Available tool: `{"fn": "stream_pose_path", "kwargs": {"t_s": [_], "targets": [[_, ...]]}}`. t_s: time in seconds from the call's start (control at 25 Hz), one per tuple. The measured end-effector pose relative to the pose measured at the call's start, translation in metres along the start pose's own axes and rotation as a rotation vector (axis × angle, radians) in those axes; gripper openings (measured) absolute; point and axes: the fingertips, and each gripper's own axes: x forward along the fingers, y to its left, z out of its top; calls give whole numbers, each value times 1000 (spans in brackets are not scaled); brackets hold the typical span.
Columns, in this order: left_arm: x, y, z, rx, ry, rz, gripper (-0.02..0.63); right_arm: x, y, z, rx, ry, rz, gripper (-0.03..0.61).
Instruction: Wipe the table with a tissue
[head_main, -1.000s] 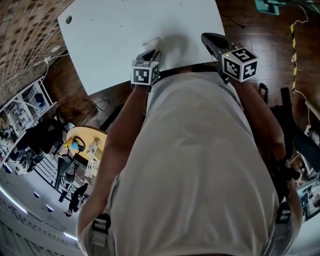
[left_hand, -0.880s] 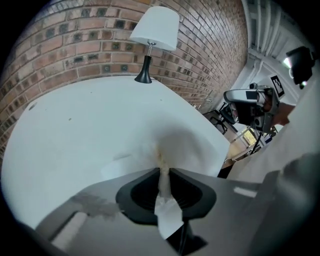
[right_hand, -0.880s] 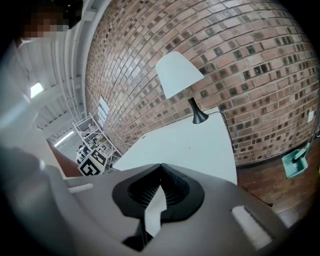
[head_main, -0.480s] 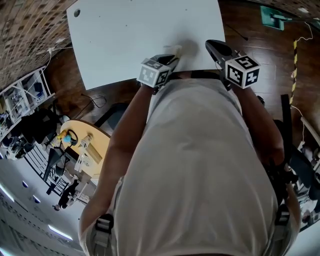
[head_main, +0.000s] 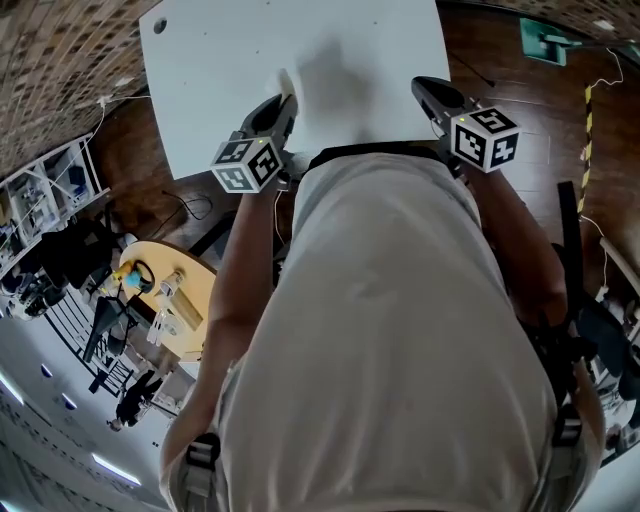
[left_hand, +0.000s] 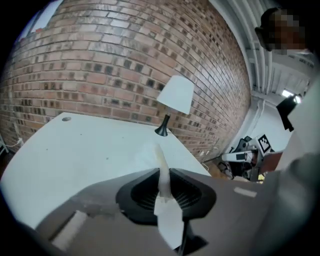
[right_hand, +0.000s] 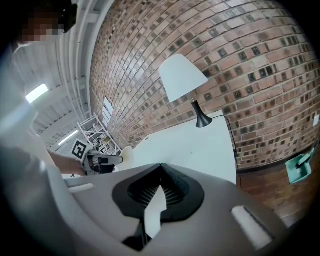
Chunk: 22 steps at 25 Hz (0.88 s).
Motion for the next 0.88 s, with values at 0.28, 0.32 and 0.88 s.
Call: {"fn": "stream_pose_path", "kwargs": {"t_s": [0.28, 0.32, 0.88], "targets": [[-20, 41, 18, -119, -149, -21, 63, 12, 12, 11, -10, -19, -43, 6], [-19, 39, 18, -140, -161, -69, 63, 13, 14, 12, -9, -23, -54, 6], [-15, 28, -1, -128, -103, -450, 63, 50, 65, 10, 0, -73, -180, 6]]}}
